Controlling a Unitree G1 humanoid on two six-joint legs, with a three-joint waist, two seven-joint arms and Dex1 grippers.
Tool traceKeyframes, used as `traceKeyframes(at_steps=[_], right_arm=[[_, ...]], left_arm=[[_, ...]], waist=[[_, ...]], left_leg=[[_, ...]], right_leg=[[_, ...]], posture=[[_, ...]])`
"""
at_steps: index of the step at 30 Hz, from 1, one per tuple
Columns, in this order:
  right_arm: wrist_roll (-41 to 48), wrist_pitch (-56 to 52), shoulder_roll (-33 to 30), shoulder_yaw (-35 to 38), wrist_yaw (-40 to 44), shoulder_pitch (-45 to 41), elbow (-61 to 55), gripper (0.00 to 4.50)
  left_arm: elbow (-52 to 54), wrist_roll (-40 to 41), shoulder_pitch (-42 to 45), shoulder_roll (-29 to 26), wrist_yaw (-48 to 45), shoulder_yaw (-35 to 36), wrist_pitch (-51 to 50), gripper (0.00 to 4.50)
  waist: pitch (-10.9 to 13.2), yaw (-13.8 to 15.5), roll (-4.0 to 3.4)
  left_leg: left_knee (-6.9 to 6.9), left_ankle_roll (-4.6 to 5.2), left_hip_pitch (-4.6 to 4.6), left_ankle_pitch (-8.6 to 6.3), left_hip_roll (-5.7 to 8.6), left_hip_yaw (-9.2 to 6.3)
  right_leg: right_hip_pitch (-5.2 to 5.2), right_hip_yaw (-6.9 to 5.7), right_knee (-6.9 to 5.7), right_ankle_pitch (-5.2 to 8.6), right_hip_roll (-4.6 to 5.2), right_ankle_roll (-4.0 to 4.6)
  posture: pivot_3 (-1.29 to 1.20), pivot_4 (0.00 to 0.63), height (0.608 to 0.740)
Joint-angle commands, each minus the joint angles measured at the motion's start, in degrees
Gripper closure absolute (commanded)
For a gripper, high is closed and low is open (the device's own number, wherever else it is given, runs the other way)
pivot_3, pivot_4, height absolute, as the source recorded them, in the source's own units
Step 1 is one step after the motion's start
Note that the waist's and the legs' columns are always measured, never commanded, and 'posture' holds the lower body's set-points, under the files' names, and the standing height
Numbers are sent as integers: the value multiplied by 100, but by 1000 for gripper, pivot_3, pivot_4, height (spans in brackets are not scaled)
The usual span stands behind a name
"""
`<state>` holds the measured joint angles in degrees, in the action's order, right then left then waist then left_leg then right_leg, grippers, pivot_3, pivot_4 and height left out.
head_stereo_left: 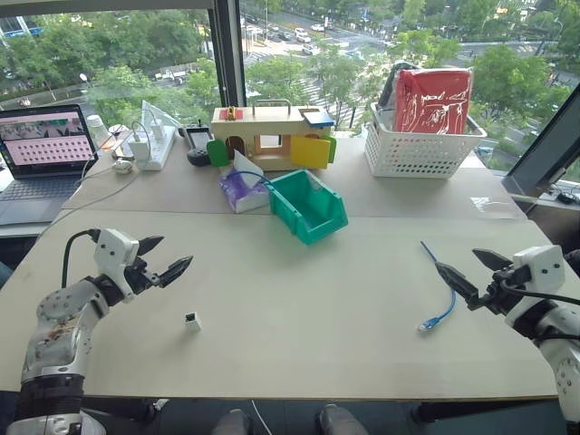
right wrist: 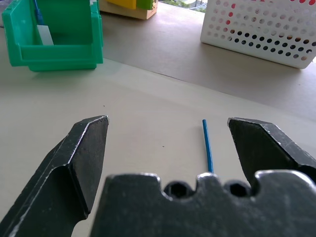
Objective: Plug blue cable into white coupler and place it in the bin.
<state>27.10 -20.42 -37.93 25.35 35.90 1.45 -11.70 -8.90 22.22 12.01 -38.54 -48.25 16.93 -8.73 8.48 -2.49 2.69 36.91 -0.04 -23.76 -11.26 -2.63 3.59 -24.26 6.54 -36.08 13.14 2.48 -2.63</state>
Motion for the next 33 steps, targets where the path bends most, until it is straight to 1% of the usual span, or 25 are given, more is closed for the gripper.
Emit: traceKeyframes(at_steps=[1,4,6,10,12,16,18,26,32,33], right_arm=[[17,131,-222,179,150,-96,-77,27],[226,-272,-869,36,862,-74,-351,27],[27,-342,-1445,-390,1452,72,-542,27],[-273,-184,-2232,-995,2343,237,-542,27],[-435,-2,-2441,-1182,2664,257,-377,27],[-686,301,-2630,-1457,3077,114,69,27],[-900,592,-2618,-1632,3201,-39,448,27],[-1477,1442,-2314,-2299,3521,-900,1916,27],[-1715,1693,-2112,-2593,3752,-1266,2834,27],[-1641,1553,-2073,-2576,3791,-1304,2909,267]], left_arm=[[-8,221,351,-301,-410,34,-184,0],[156,902,817,-716,-1422,9,-813,0],[395,1182,1007,-946,-1887,-132,-1186,0],[758,1278,1387,-1223,-2289,-505,-1622,0],[968,1297,1514,-1298,-2442,-675,-1785,0],[1270,1399,1722,-1379,-2597,-842,-2165,0],[1455,1473,1802,-1415,-2630,-900,-2320,0],[1913,1625,1723,-1437,-2571,-877,-2642,0],[2050,1627,1667,-1494,-2550,-836,-2651,0],[2062,1631,1659,-1513,-2553,-824,-2650,0]], waist=[[0,0,0],[5,8,1],[4,2,-1],[4,4,0],[4,5,0],[6,-1,3],[6,-6,4],[7,-1,2],[8,6,2],[8,8,2]], left_leg=[[0,0,0,0,0,0],[7,0,-7,1,1,-2],[10,0,-4,1,0,-3],[5,0,-1,-1,-1,-7],[5,0,-3,-1,2,-6],[11,1,-6,0,2,-7],[11,1,-4,0,2,-7],[14,1,-3,0,3,-7],[16,1,-3,0,4,-8],[16,1,-3,0,4,-8]], right_leg=[[0,0,0,0,0,0],[-6,-2,-4,1,-2,-3],[-1,-4,-3,5,-1,-8],[4,-8,3,18,-2,-21],[2,-7,2,19,-2,-23],[0,-7,0,19,-2,-24],[1,-7,0,20,-2,-25],[0,-6,-4,20,-4,-25],[1,-6,-5,19,-4,-23],[2,-6,-5,17,-4,-21]], posture=[[0,150,740],[0,150,740],[0,150,740],[0,150,740],[0,150,740],[0,150,740],[0,150,740],[0,150,740],[0,150,740],[0,150,740]])
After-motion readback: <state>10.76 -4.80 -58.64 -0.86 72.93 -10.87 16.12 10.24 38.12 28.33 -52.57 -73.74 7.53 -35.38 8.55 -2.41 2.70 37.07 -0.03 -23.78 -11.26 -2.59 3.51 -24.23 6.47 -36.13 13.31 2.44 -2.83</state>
